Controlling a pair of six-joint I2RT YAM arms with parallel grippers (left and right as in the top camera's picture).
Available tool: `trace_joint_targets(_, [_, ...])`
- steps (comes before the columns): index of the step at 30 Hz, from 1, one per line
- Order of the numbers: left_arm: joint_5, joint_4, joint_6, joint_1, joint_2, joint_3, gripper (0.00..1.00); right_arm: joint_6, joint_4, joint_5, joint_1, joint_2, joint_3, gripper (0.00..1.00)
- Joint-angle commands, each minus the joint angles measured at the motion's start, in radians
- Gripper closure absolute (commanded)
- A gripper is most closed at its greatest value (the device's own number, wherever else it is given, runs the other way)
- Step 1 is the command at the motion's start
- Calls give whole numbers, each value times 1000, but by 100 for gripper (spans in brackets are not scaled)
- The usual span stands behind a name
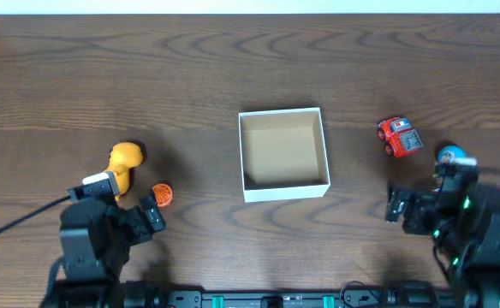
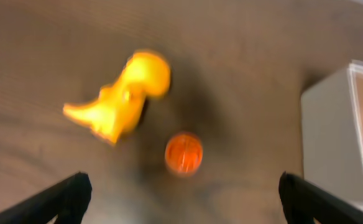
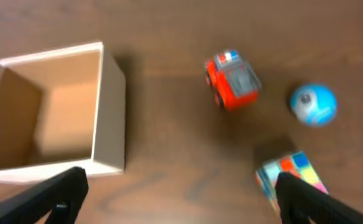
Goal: Pack container
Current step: 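Move the right gripper over the Rubik's cube and lower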
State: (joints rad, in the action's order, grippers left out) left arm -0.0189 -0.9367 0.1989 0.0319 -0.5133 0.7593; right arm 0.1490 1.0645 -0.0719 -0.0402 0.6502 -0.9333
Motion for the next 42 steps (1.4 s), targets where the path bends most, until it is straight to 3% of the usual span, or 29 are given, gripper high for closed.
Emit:
trace_joint_targets(1, [10, -48, 9, 5, -69, 64, 2, -34, 125, -14, -42, 165, -166, 1])
trace_joint_targets(6, [-23, -73, 9, 5, -91, 70, 2, -76, 325, 7, -85, 398, -377, 1])
trace_joint_targets(10, [-23, -74, 9, 4, -91, 70, 2, -122, 337, 126, -143, 492, -434, 1])
trace_joint_targets(17, [-23, -76, 28, 5, -91, 70, 2, -385, 331, -103, -246, 591, -422, 1])
trace_joint_targets(25, [-23, -95, 28, 4, -91, 70, 2, -464, 245, 98, -250, 715, -421, 1])
trace_joint_targets(36, [-23, -98, 28, -9, -91, 70, 2, -649, 196, 132, -276, 854, -376, 1])
trace_joint_targets(42, [-23, -93, 28, -9, -91, 70, 2, -674, 63, 146, -350, 862, -245, 1])
